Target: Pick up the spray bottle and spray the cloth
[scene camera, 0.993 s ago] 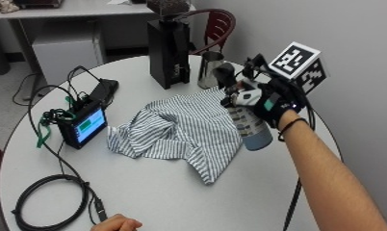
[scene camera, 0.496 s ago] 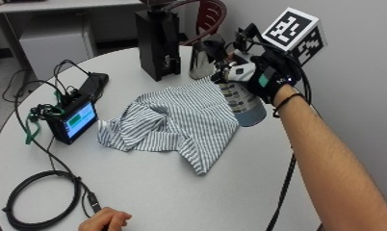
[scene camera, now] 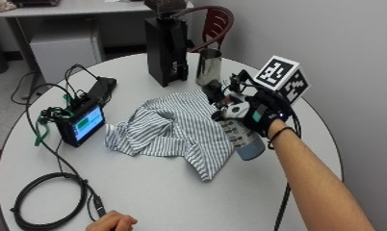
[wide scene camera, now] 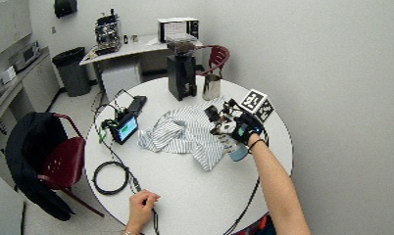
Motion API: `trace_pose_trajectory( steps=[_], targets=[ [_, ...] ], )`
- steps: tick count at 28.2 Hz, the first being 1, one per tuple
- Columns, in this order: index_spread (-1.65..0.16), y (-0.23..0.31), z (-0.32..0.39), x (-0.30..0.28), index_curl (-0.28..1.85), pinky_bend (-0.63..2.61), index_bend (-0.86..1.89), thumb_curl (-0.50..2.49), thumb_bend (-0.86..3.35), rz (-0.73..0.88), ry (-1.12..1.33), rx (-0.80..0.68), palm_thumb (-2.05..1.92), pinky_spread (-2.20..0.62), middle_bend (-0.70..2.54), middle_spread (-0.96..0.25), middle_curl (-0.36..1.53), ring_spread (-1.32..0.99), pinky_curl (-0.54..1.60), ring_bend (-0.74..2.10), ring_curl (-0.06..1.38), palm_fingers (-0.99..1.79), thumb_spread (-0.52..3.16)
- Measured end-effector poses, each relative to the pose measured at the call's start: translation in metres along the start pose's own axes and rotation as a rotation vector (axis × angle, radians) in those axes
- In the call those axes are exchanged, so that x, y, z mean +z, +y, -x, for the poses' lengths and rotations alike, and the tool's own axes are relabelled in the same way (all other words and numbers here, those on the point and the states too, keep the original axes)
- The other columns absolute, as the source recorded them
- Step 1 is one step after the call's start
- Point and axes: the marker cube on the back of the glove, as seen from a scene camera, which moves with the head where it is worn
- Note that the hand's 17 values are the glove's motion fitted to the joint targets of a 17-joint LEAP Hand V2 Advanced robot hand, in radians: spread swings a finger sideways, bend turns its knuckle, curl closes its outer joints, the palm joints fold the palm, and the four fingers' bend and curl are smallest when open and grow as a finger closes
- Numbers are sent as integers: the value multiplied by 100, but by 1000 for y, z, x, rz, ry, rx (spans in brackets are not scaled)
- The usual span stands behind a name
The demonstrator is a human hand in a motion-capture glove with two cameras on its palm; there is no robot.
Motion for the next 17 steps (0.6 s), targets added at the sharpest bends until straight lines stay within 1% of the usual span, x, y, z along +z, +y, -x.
trace_pose_trajectory(
  steps=[5,8,12,17],
  targets=[
    [-22,12,41,-23,18,34,7,61,-2,-99,-29,-143,95,8,28,-5,45,-8,38,59,42,103,82],
    [-22,19,64,-23,18,33,7,61,-3,-163,-63,-246,95,8,28,-5,45,-8,38,59,42,102,82],
    [-22,20,91,-3,18,32,7,61,-3,-184,-103,-384,94,8,29,-5,45,-8,37,59,42,102,84],
    [-23,16,110,38,18,32,7,59,-3,-154,-150,-527,91,8,30,-5,46,-8,37,57,42,101,89]
  ],
)
